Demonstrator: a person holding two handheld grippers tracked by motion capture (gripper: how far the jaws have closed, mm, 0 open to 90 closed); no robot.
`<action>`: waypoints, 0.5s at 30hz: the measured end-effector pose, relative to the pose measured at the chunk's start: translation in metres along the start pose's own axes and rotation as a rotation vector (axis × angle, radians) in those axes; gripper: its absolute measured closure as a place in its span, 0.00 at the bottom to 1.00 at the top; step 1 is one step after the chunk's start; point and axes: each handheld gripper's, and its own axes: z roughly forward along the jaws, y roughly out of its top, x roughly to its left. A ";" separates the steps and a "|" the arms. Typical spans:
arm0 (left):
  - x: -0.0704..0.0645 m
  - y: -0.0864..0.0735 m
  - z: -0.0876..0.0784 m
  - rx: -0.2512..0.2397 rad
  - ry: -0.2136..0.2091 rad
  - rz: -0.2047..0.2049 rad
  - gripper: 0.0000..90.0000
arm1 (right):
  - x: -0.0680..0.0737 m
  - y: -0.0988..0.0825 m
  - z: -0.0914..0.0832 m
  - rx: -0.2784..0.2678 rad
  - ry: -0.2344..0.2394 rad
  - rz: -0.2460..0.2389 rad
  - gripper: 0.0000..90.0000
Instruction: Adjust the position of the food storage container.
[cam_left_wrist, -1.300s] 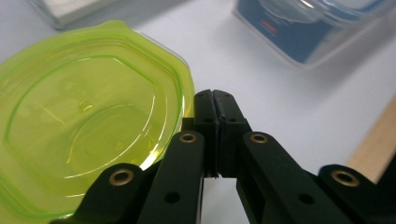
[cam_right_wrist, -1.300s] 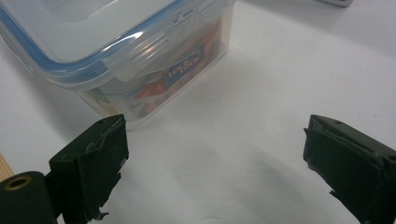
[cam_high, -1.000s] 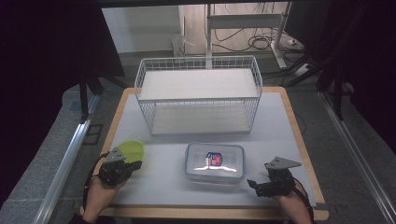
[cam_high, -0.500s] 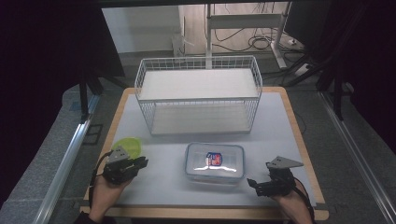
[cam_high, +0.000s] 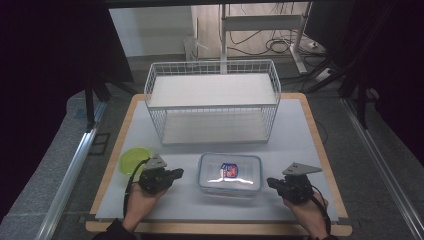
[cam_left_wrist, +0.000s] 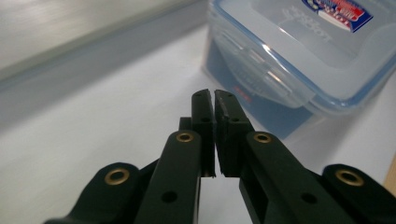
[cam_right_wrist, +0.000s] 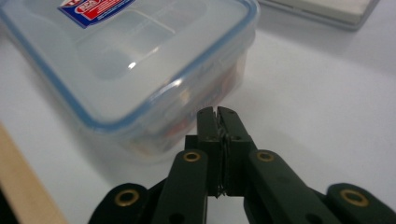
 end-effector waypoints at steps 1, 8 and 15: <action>-0.003 0.002 0.006 0.011 -0.007 0.009 0.98 | 0.001 0.002 0.002 0.004 -0.008 -0.006 1.00; -0.018 0.008 0.020 0.062 0.043 0.080 0.96 | -0.002 0.011 0.014 -0.006 -0.010 0.024 1.00; -0.011 0.002 0.010 0.061 0.074 0.021 0.97 | 0.001 0.025 0.029 -0.019 0.007 0.025 1.00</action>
